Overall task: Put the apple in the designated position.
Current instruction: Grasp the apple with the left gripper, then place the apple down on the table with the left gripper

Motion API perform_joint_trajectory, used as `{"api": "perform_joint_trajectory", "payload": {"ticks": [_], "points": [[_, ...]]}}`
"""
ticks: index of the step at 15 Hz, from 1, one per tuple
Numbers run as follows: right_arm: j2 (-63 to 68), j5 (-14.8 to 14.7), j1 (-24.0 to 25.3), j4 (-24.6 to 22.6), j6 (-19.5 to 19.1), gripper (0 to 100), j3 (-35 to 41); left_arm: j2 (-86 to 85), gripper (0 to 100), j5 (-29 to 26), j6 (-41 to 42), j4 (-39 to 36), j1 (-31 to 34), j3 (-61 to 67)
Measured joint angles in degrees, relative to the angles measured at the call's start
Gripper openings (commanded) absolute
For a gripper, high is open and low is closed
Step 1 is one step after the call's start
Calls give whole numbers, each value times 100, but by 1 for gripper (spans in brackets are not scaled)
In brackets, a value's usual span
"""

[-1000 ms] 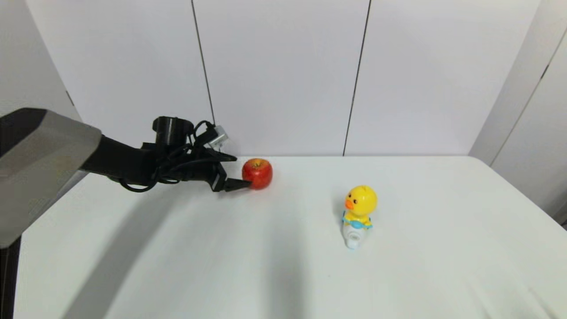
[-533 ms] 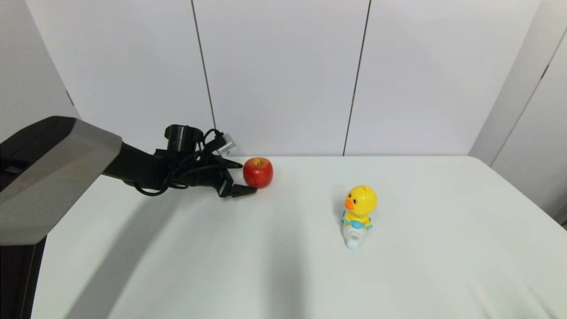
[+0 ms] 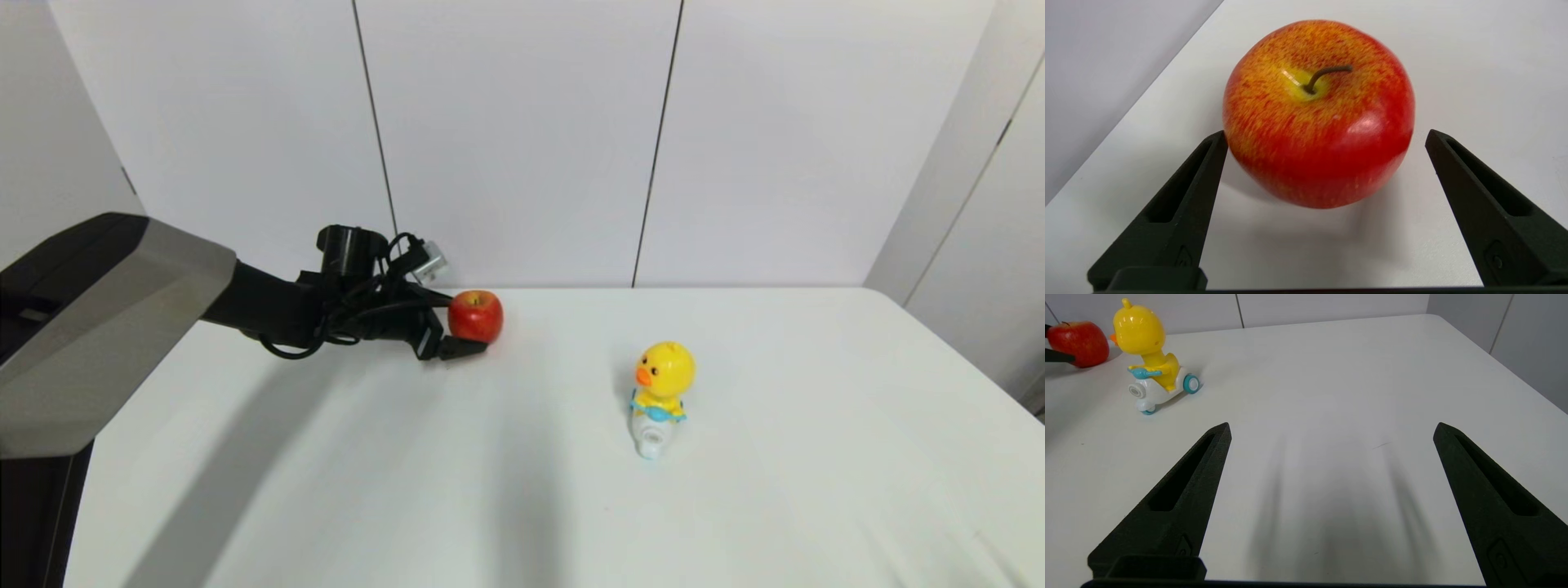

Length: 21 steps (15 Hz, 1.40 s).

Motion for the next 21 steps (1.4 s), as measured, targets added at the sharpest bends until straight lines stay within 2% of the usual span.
{"api": "perform_joint_trajectory", "payload": {"ticks": [1,2,11,19,21], "points": [[0,-2,0,0,0,100,0,0,100,2,-2,-2,-24,0],[0,0,0,0,-2,100,0,0,0,0,-2,-2,-44,0],[0,-2,0,0,0,100,0,-9,0,-6,-63,9,-99,9],[0,-2,0,2,1,100,0,-510,0,-6,-750,-21,-118,-26],[0,-2,0,0,-2,100,0,-584,0,-9,-962,-22,-291,-196]]}}
